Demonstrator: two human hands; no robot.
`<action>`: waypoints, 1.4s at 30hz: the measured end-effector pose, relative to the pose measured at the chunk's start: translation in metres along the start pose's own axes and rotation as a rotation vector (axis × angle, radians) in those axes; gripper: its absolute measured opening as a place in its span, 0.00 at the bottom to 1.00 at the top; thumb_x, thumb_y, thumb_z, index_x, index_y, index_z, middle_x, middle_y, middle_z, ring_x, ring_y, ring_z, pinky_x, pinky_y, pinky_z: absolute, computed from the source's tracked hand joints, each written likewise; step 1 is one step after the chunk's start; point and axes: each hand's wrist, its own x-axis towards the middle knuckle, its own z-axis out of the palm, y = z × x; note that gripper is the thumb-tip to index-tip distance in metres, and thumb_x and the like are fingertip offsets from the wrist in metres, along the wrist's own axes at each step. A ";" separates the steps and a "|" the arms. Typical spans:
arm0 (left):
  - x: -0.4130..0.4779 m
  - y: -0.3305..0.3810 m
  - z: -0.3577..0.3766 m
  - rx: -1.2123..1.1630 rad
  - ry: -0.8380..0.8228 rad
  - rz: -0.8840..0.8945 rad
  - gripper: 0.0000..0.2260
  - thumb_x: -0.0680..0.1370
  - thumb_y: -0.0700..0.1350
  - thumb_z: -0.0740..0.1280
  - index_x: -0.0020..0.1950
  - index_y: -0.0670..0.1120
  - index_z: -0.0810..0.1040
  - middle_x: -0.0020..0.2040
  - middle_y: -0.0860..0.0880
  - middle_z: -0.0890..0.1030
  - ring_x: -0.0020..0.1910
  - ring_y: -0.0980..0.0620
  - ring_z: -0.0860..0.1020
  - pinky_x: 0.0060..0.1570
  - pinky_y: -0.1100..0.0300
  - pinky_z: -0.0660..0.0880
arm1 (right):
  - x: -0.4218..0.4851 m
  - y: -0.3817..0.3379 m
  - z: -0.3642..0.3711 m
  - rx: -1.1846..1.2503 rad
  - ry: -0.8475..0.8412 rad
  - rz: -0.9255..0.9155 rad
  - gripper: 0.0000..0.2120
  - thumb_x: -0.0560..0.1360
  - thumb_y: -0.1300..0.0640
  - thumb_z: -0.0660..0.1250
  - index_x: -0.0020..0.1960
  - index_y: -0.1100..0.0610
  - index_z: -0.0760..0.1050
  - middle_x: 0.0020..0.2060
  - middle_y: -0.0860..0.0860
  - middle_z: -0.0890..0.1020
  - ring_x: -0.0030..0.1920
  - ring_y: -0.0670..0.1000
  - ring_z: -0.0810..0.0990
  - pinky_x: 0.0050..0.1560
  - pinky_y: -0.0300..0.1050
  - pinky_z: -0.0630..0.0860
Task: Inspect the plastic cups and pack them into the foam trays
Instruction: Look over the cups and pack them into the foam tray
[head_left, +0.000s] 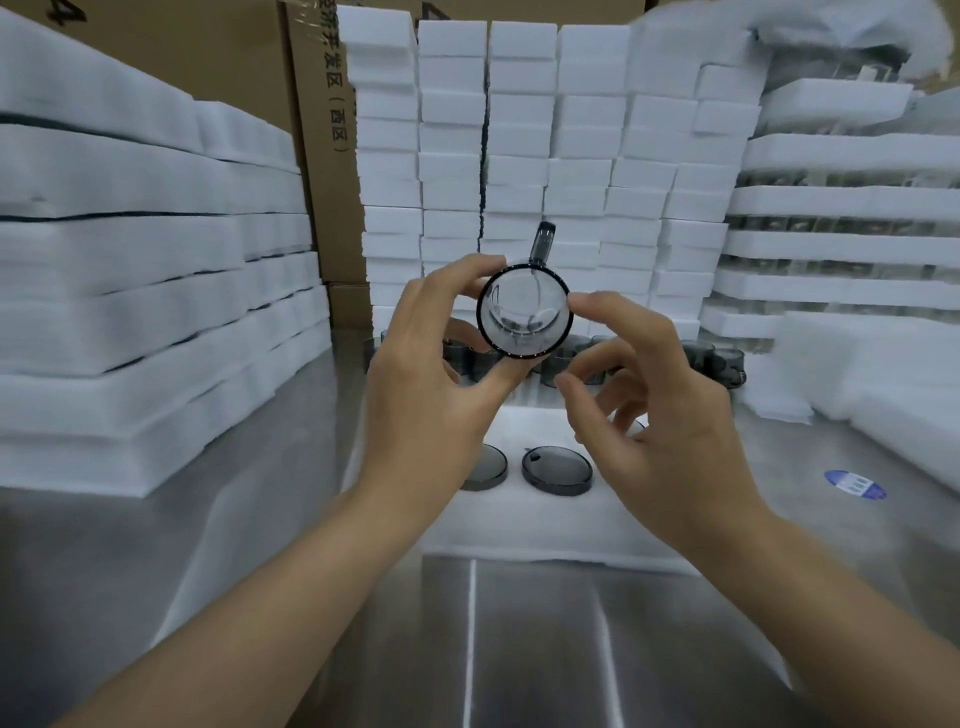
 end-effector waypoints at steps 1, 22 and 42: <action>0.001 0.001 0.000 -0.010 0.001 -0.012 0.26 0.76 0.49 0.81 0.69 0.63 0.75 0.63 0.59 0.80 0.52 0.52 0.82 0.44 0.66 0.75 | 0.000 0.001 0.000 -0.008 -0.003 -0.001 0.29 0.80 0.56 0.70 0.74 0.36 0.64 0.47 0.38 0.80 0.38 0.48 0.84 0.32 0.45 0.80; 0.009 0.015 -0.002 -0.858 -0.493 -0.995 0.31 0.71 0.74 0.66 0.49 0.47 0.90 0.54 0.49 0.88 0.48 0.53 0.84 0.53 0.53 0.73 | 0.001 0.005 0.002 -0.081 0.092 -0.082 0.30 0.80 0.55 0.74 0.79 0.51 0.67 0.67 0.38 0.71 0.66 0.44 0.75 0.69 0.40 0.72; 0.002 0.010 0.004 -0.802 -0.434 -0.814 0.21 0.75 0.55 0.65 0.63 0.47 0.84 0.58 0.48 0.86 0.53 0.53 0.83 0.52 0.52 0.72 | 0.005 0.005 -0.006 0.053 0.053 0.081 0.29 0.71 0.63 0.80 0.69 0.54 0.76 0.59 0.46 0.79 0.58 0.47 0.80 0.57 0.40 0.78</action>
